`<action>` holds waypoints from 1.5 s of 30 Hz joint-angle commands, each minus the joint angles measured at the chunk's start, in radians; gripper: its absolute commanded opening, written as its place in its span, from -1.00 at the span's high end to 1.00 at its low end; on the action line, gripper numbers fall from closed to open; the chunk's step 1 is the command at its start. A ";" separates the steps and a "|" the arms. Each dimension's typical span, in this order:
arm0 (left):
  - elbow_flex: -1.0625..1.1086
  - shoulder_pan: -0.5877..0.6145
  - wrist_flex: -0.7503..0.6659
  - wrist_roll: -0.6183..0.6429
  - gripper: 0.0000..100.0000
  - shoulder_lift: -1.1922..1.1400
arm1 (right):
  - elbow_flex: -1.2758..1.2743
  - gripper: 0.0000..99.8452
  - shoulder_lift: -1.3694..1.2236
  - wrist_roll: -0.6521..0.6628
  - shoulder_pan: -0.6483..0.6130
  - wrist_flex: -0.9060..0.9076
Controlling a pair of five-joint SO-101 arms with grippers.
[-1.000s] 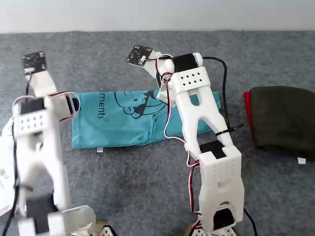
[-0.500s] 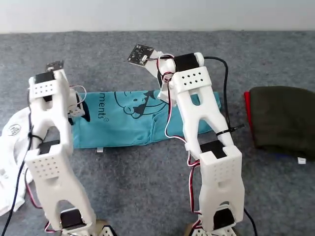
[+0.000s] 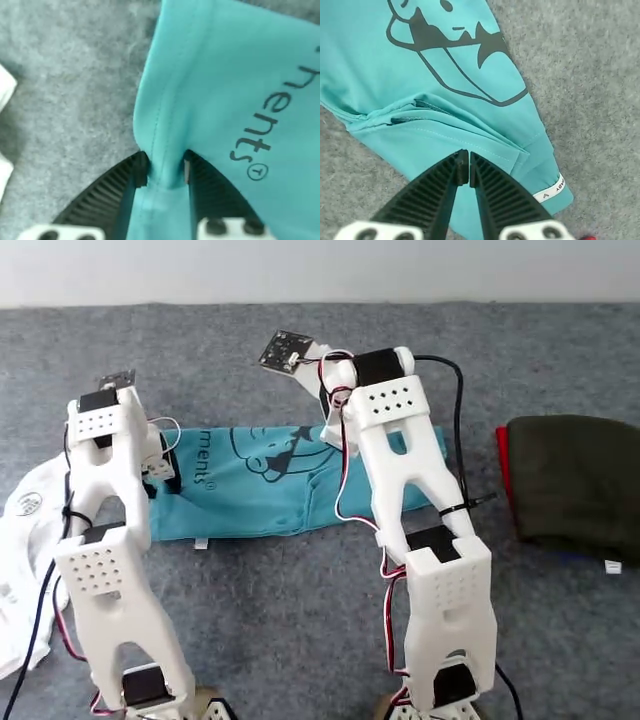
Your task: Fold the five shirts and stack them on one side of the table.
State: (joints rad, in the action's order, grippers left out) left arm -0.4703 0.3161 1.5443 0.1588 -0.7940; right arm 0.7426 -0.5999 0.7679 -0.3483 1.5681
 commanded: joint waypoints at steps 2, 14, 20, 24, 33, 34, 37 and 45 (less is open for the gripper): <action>-0.012 0.021 0.015 0.000 0.79 -0.021 | 0.041 0.98 0.067 -0.008 0.008 -0.002; -0.035 0.077 0.044 -0.110 0.97 -0.020 | 0.046 0.98 0.076 -0.006 0.015 0.001; -0.143 0.078 0.118 -0.118 0.97 0.032 | 0.048 0.98 0.077 -0.009 0.031 -0.016; -0.209 0.034 0.207 -0.118 0.97 0.117 | 0.094 0.98 0.076 -0.009 0.054 -0.015; -0.203 -0.109 0.210 -0.048 0.97 0.278 | 0.354 0.98 0.071 -0.009 0.077 0.053; -0.202 -0.133 0.210 -0.038 0.97 0.287 | 0.385 0.98 0.068 -0.009 0.077 0.065; -0.203 -0.210 0.209 0.002 0.97 0.311 | 0.446 0.98 0.068 -0.009 0.081 0.090; -0.298 -0.459 0.184 0.169 0.97 0.322 | 0.476 0.98 0.077 -0.157 0.104 0.105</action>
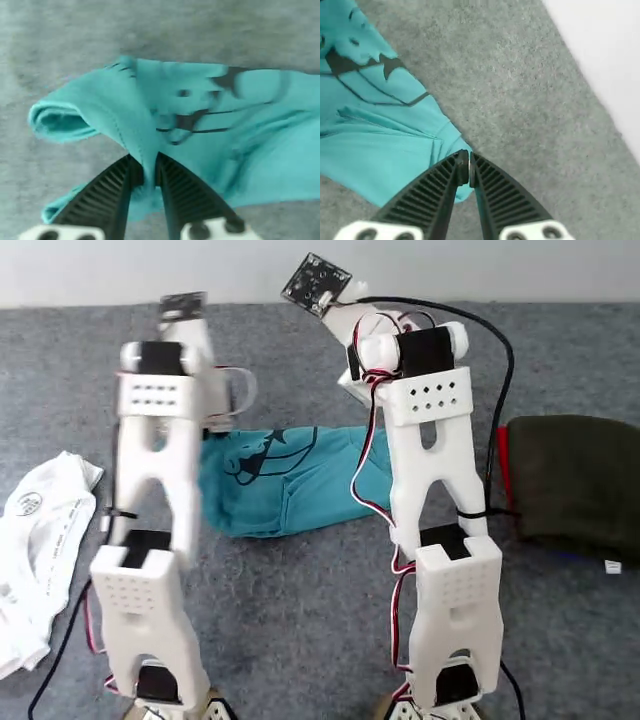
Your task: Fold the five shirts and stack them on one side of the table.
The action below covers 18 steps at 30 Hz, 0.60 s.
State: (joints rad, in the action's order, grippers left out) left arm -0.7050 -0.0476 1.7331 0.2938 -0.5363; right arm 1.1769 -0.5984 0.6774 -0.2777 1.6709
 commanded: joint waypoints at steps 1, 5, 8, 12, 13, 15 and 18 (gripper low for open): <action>-0.077 -0.127 -0.012 0.041 0.97 0.064 | 0.061 0.98 0.076 -0.072 0.048 -0.004; -0.093 -0.238 -0.114 0.087 0.97 0.064 | 0.183 0.98 0.065 -0.081 0.127 0.021; -0.067 -0.290 -0.230 0.124 0.97 0.052 | 0.242 0.98 0.065 -0.083 0.170 0.077; -0.071 -0.387 -0.269 0.146 0.97 0.018 | 0.288 0.98 0.065 -0.081 0.242 0.117; -0.082 -0.405 -0.275 0.146 0.97 0.009 | 0.292 0.98 0.065 -0.077 0.263 0.119; -0.113 -0.433 -0.295 0.146 0.97 -0.009 | 0.295 0.98 0.067 -0.075 0.303 0.119; -0.166 -0.463 -0.325 0.146 0.97 -0.051 | 0.295 0.98 0.067 -0.075 0.337 0.119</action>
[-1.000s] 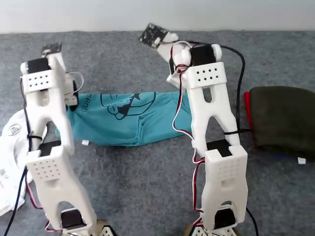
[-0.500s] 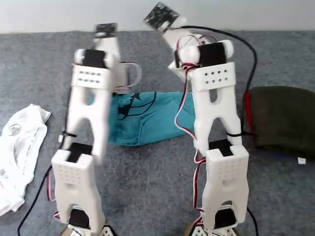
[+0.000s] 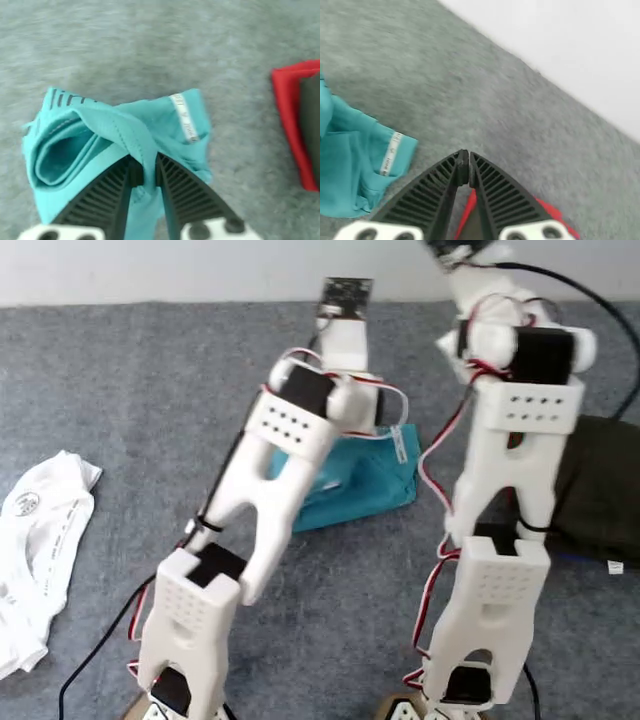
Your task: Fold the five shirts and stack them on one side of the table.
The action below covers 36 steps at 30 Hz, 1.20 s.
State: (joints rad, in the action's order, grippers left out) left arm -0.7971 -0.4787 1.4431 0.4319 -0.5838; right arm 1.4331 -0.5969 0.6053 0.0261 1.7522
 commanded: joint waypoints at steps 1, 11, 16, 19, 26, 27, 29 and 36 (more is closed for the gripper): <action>-0.093 -0.043 -0.044 0.008 0.97 -0.021 | 0.038 0.98 0.065 -0.003 0.036 0.038; -0.306 -0.101 -0.023 0.008 0.94 -0.184 | 0.032 0.98 0.064 -0.003 0.033 0.036; -0.375 -0.084 0.049 0.046 0.70 -0.230 | 0.032 0.98 0.064 -0.003 0.048 0.035; -0.452 -0.068 0.089 0.046 0.65 -0.232 | 0.029 0.98 0.062 -0.003 0.058 0.036; -0.717 0.055 0.210 0.034 0.66 -0.236 | 0.023 0.98 0.062 -0.008 0.056 0.042; -0.743 0.091 0.233 0.017 0.69 -0.232 | 0.002 0.98 0.062 -0.008 0.053 0.044; -0.791 0.161 0.288 -0.023 0.76 -0.232 | -0.072 0.98 0.076 -0.008 0.039 0.045; -0.780 0.436 0.318 -0.084 0.95 -0.221 | -0.486 0.98 0.213 -0.005 -0.173 0.044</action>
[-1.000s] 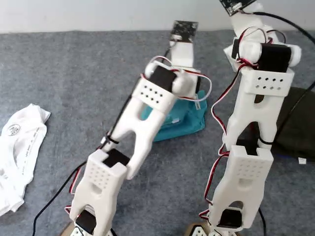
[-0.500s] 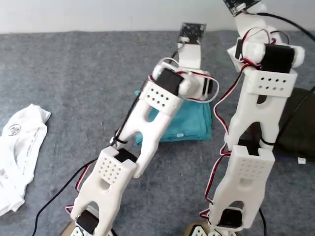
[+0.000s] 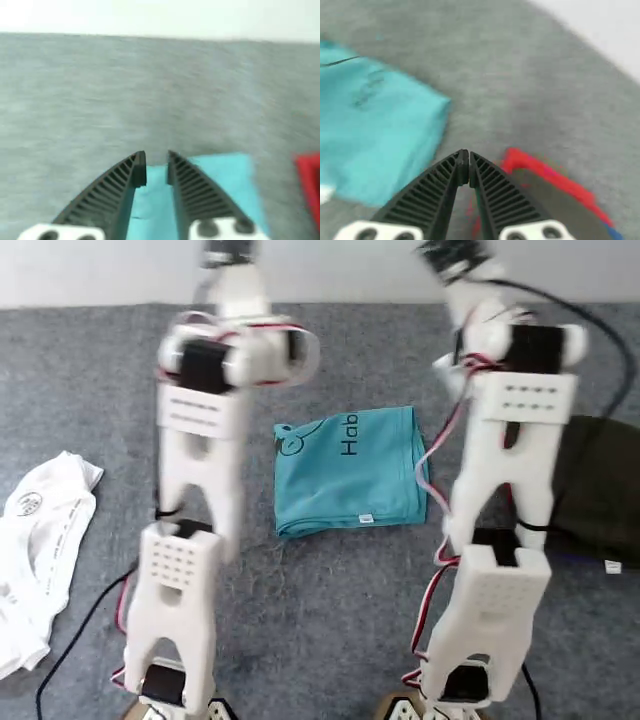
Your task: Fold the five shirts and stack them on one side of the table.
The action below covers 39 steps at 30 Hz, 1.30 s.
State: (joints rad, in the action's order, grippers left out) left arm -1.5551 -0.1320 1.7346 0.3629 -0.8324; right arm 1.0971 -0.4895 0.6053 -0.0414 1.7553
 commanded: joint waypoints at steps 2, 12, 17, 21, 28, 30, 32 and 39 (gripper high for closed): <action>0.051 0.112 0.026 -0.015 0.96 0.048 | -0.258 0.98 0.122 -0.003 -0.176 0.038; 0.885 0.072 -0.140 -0.037 0.97 0.345 | -0.358 0.98 -0.028 -0.008 -0.232 -0.170; 1.287 0.084 -0.497 -0.032 0.97 0.437 | -0.358 0.98 -0.117 -0.008 -0.180 -0.360; 1.465 0.068 -0.752 -0.031 0.97 0.445 | -0.358 0.98 -0.179 -0.003 -0.128 -0.433; 1.477 -0.015 -0.872 0.023 0.97 0.446 | -0.348 0.98 -0.194 -0.003 -0.094 -0.430; 1.478 -0.031 -0.919 0.025 0.97 0.443 | -0.347 0.98 -0.222 -0.003 -0.070 -0.464; 1.478 -0.048 -0.964 0.025 0.97 0.443 | -0.347 0.98 -0.248 -0.003 -0.050 -0.495; 1.477 -0.055 -1.114 0.026 0.97 0.333 | -0.347 0.98 -0.326 -0.003 -0.027 -0.501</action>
State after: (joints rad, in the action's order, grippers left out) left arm -0.0713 -0.1857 0.6774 0.3782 -0.4749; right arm 0.7350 -0.8224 0.6053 -0.0798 1.2643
